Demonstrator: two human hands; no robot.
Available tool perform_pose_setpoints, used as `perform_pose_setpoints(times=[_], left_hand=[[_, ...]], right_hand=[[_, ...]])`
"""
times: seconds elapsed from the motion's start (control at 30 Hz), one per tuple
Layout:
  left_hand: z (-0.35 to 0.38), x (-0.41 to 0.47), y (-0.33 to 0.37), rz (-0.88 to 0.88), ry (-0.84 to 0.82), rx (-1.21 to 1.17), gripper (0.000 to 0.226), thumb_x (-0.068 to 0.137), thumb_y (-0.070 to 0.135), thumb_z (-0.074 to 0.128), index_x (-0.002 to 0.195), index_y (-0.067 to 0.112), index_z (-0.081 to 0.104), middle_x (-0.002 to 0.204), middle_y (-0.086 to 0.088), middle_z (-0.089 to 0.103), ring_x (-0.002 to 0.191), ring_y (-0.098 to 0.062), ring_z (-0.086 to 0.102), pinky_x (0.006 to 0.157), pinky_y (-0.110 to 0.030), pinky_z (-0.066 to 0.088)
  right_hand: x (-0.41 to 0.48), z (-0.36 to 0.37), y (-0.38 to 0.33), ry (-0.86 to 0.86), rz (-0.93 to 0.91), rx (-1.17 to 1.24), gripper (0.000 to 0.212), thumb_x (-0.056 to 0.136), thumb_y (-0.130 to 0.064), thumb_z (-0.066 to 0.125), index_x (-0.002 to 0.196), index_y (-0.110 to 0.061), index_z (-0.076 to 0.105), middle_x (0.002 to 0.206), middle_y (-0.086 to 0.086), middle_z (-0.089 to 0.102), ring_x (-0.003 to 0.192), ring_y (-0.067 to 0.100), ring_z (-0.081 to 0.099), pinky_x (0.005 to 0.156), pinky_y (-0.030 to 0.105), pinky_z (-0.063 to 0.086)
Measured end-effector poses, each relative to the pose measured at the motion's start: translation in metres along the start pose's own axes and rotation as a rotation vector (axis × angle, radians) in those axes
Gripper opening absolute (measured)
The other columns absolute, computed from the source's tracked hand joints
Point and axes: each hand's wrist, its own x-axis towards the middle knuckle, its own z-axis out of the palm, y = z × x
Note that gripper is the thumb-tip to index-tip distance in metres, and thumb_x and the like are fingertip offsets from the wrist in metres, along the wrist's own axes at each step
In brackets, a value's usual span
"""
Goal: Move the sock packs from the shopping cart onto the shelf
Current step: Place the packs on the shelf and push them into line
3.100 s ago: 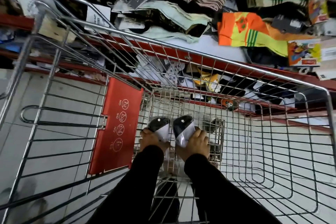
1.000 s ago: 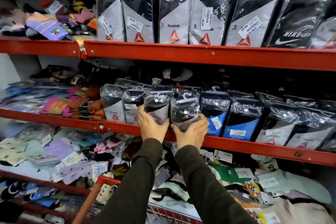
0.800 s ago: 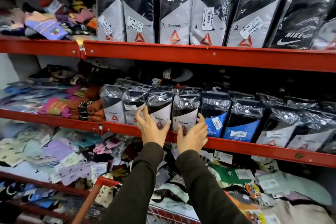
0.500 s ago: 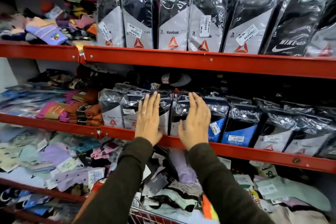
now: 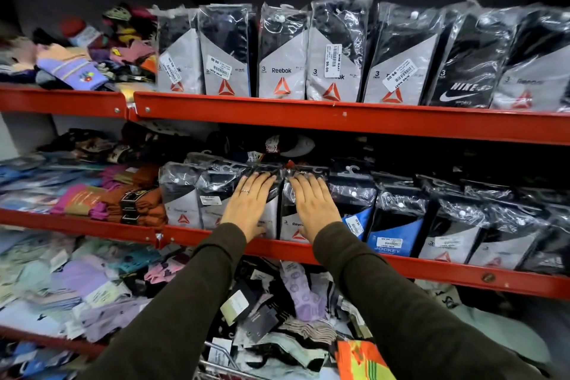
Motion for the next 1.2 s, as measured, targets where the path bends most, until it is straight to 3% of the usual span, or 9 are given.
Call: perform_pose_setpoints(times=[0.13, 0.27, 0.37, 0.53, 0.7, 0.87, 1.2], left_hand=[[-0.004, 0.002, 0.001, 0.000, -0.020, -0.025, 0.125, 0.072, 0.042, 0.083, 0.158, 0.010, -0.003, 0.166, -0.009, 0.009, 0.155, -0.026, 0.006, 0.124, -0.039, -0.006], [-0.017, 0.004, 0.004, 0.009, -0.022, 0.004, 0.142, 0.063, 0.082, 0.063, 0.156, 0.003, -0.009, 0.167, -0.012, -0.004, 0.155, -0.028, -0.004, 0.126, -0.047, -0.007], [-0.034, 0.008, 0.021, 0.022, 0.097, -0.059, 0.147, 0.058, 0.095, 0.047, 0.155, 0.000, -0.010, 0.166, -0.014, -0.010, 0.154, -0.028, -0.010, 0.125, -0.050, -0.005], [-0.062, 0.035, 0.079, 0.193, 0.178, -0.005, 0.145, 0.061, 0.093, 0.049, 0.155, 0.000, -0.010, 0.166, -0.013, -0.007, 0.155, -0.030, -0.007, 0.125, -0.050, -0.004], [-0.063, 0.060, 0.136, 0.278, 0.072, 0.018, 0.142, 0.063, 0.076, 0.071, 0.156, 0.001, -0.006, 0.167, -0.013, 0.001, 0.155, -0.030, 0.000, 0.125, -0.046, -0.005], [-0.051, 0.059, 0.149, 0.284, 0.008, 0.042, 0.133, 0.066, 0.057, 0.083, 0.156, 0.006, 0.000, 0.166, -0.012, 0.009, 0.154, -0.028, 0.011, 0.126, -0.042, 0.002], [-0.041, 0.048, 0.139, 0.338, 0.060, 0.077, 0.124, 0.073, 0.061, 0.075, 0.158, 0.008, 0.002, 0.167, -0.009, 0.008, 0.154, -0.026, 0.011, 0.125, -0.041, 0.001]], right_hand=[[-0.001, -0.003, 0.002, -0.033, -0.042, 0.052, 0.098, 0.085, -0.023, 0.070, 0.154, -0.002, 0.004, 0.161, 0.016, 0.019, 0.150, 0.034, 0.017, 0.122, 0.045, 0.003], [-0.013, -0.017, 0.022, 0.019, -0.095, 0.154, 0.126, 0.070, -0.048, 0.081, 0.154, -0.002, 0.000, 0.164, 0.015, 0.010, 0.152, 0.032, 0.006, 0.125, 0.045, 0.000], [-0.030, -0.031, 0.050, 0.107, -0.086, 0.248, 0.123, 0.069, -0.051, 0.080, 0.155, -0.005, 0.004, 0.164, 0.012, 0.014, 0.153, 0.029, 0.005, 0.125, 0.047, 0.005], [-0.054, -0.034, 0.106, 0.054, 0.062, 0.177, 0.131, 0.059, -0.062, 0.080, 0.154, -0.005, 0.011, 0.163, 0.013, 0.017, 0.152, 0.031, 0.007, 0.124, 0.049, 0.003], [-0.074, -0.020, 0.143, -0.143, 0.186, 0.016, 0.140, 0.056, -0.068, 0.079, 0.154, -0.004, 0.001, 0.163, 0.013, 0.010, 0.152, 0.033, 0.004, 0.123, 0.050, -0.002], [-0.084, -0.014, 0.151, -0.171, 0.146, -0.033, 0.129, 0.067, -0.056, 0.081, 0.154, -0.005, 0.000, 0.160, 0.013, 0.018, 0.149, 0.032, 0.016, 0.123, 0.045, 0.006], [-0.086, -0.009, 0.152, -0.155, 0.102, -0.093, 0.123, 0.068, -0.054, 0.080, 0.154, -0.004, 0.007, 0.156, 0.014, 0.026, 0.145, 0.034, 0.025, 0.123, 0.047, 0.013]])
